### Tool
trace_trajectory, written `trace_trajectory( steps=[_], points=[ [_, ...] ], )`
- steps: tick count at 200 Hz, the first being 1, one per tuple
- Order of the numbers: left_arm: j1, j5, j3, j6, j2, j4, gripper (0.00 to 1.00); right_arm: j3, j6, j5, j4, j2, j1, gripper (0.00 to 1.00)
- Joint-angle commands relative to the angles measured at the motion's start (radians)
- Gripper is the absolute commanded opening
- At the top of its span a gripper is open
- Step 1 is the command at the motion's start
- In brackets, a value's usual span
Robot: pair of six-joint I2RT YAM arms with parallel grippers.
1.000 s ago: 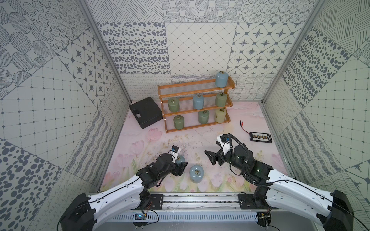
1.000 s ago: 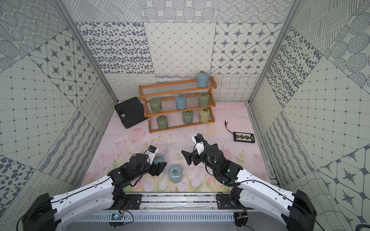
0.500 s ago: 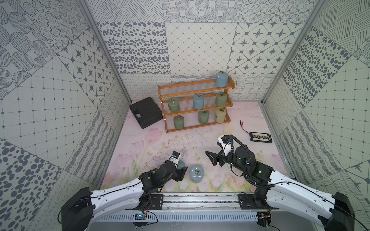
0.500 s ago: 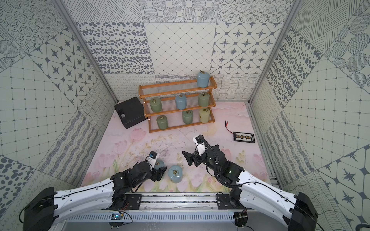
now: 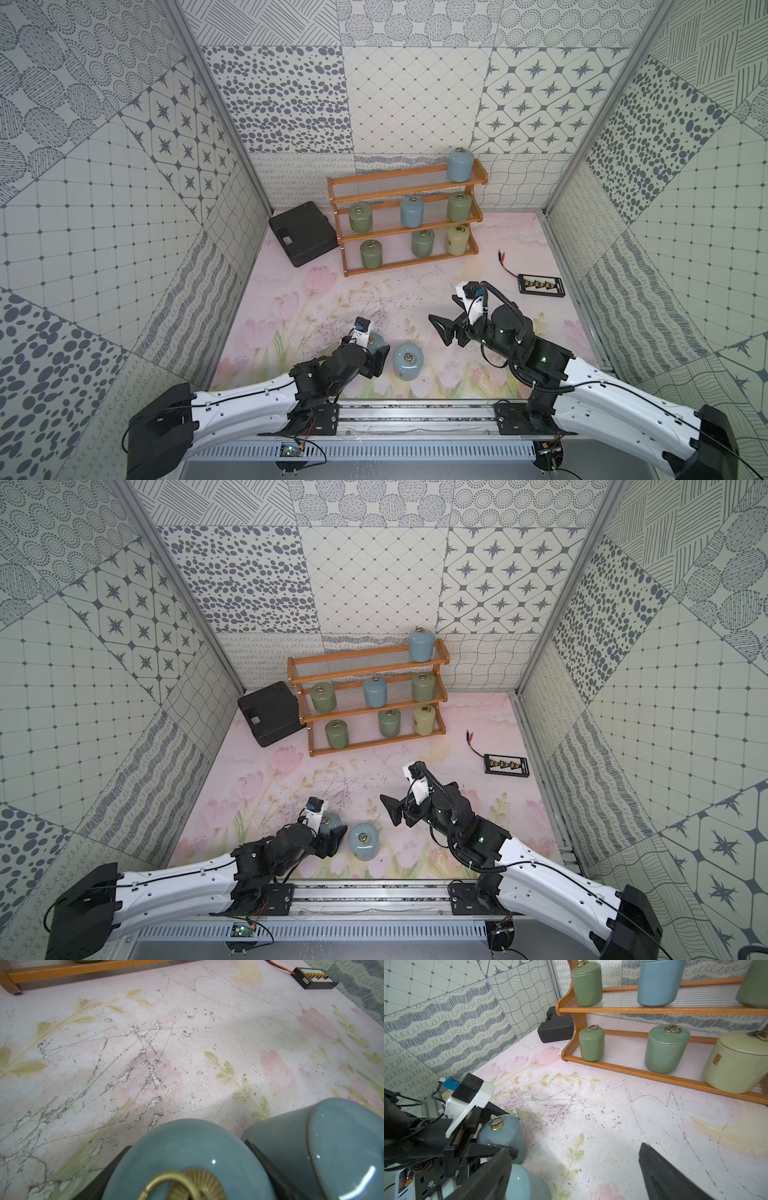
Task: Remove the tea canisters from the shelf
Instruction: Place the tea canister at the center of the board.
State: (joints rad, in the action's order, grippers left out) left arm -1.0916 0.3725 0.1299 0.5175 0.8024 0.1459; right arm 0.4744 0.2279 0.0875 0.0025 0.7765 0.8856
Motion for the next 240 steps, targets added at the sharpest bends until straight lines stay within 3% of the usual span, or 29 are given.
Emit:
trace_trajectory(
  steps=[1, 38, 240],
  points=[
    [-0.023, 0.048, 0.003, 0.057, 0.001, 0.001, 0.68, -0.009, -0.016, 0.007, 0.006, -0.027, -0.003, 1.0],
    [-0.054, 0.081, 0.015, 0.083, 0.006, -0.049, 0.75, -0.011, -0.026, 0.021, -0.009, -0.049, -0.002, 0.99],
    [-0.155, 0.164, 0.027, 0.156, 0.032, -0.135, 0.88, -0.042, -0.024, 0.025, 0.001, -0.062, -0.004, 1.0]
  ],
)
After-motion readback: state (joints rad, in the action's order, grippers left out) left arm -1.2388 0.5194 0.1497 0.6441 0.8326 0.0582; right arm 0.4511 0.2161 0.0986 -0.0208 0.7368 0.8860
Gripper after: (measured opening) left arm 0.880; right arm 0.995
